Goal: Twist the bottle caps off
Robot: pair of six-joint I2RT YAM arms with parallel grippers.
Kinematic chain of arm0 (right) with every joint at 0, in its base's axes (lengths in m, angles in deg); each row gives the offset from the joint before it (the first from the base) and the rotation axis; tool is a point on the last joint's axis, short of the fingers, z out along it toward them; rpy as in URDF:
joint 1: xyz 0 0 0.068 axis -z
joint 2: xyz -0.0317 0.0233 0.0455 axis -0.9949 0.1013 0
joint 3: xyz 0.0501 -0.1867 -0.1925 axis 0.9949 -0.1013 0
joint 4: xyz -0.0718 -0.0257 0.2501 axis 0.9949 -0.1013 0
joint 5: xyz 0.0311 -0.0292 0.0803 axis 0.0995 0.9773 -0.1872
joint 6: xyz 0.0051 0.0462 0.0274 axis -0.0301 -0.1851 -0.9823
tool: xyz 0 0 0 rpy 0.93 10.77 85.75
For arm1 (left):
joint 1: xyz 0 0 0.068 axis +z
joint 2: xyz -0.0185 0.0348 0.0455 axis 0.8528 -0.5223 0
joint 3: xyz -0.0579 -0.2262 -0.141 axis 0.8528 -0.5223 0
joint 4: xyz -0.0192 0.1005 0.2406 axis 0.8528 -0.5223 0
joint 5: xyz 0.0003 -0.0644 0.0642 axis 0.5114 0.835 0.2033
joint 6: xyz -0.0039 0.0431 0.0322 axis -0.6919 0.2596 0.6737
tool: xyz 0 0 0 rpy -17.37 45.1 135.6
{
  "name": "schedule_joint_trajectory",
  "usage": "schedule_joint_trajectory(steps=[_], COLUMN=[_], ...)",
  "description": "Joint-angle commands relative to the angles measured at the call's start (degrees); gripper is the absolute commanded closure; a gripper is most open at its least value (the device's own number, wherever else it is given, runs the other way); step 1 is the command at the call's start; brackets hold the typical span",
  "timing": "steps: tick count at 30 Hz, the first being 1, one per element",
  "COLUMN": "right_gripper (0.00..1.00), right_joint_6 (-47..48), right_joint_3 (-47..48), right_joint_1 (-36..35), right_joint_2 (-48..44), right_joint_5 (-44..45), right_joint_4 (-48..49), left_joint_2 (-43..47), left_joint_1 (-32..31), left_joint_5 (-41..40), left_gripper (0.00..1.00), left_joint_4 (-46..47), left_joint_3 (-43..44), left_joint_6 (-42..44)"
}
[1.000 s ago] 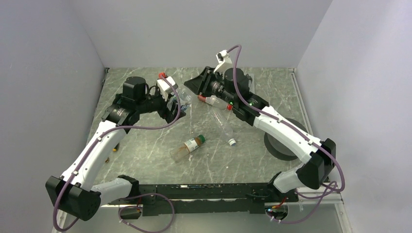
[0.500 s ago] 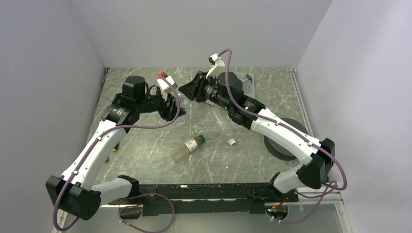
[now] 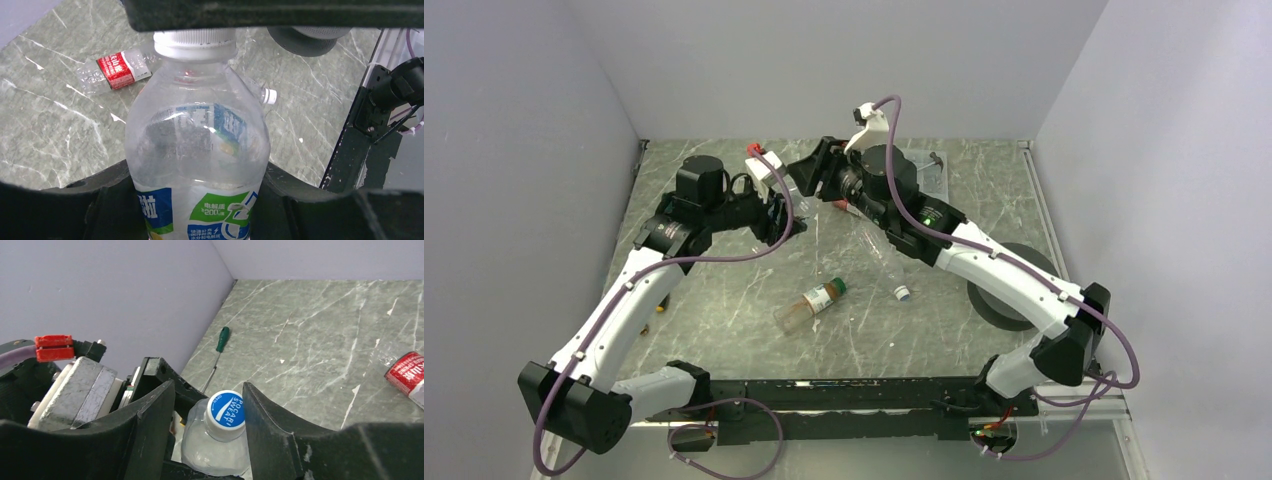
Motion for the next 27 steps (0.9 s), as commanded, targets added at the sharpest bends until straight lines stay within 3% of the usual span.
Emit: schedule_joint_trajectory(steps=[1, 10, 18, 27], right_gripper=[0.46, 0.47, 0.55, 0.88], right_joint_6=[-1.57, -2.13, -2.94, -1.91], right_joint_3=[2.45, 4.61, 6.09, 5.35], right_joint_1=[-0.22, -0.18, 0.17, 0.66], right_joint_2=[0.88, 2.96, 4.14, 2.83], right_joint_5=[3.72, 3.87, 3.57, -2.35], right_joint_4=[-1.61, -4.63, -6.98, -3.07], left_joint_2=[0.87, 1.09, 0.87, 1.13], left_joint_1=[-0.20, -0.14, -0.20, -0.20], left_joint_5=[-1.31, -1.71, -1.69, -1.75], left_gripper=[0.64, 0.65, 0.66, 0.65], left_joint_4=[3.34, 4.02, 4.31, 4.12], left_joint_3=[2.01, 1.78, 2.84, 3.23], left_joint_6=[-1.86, -2.41, -3.15, -3.29])
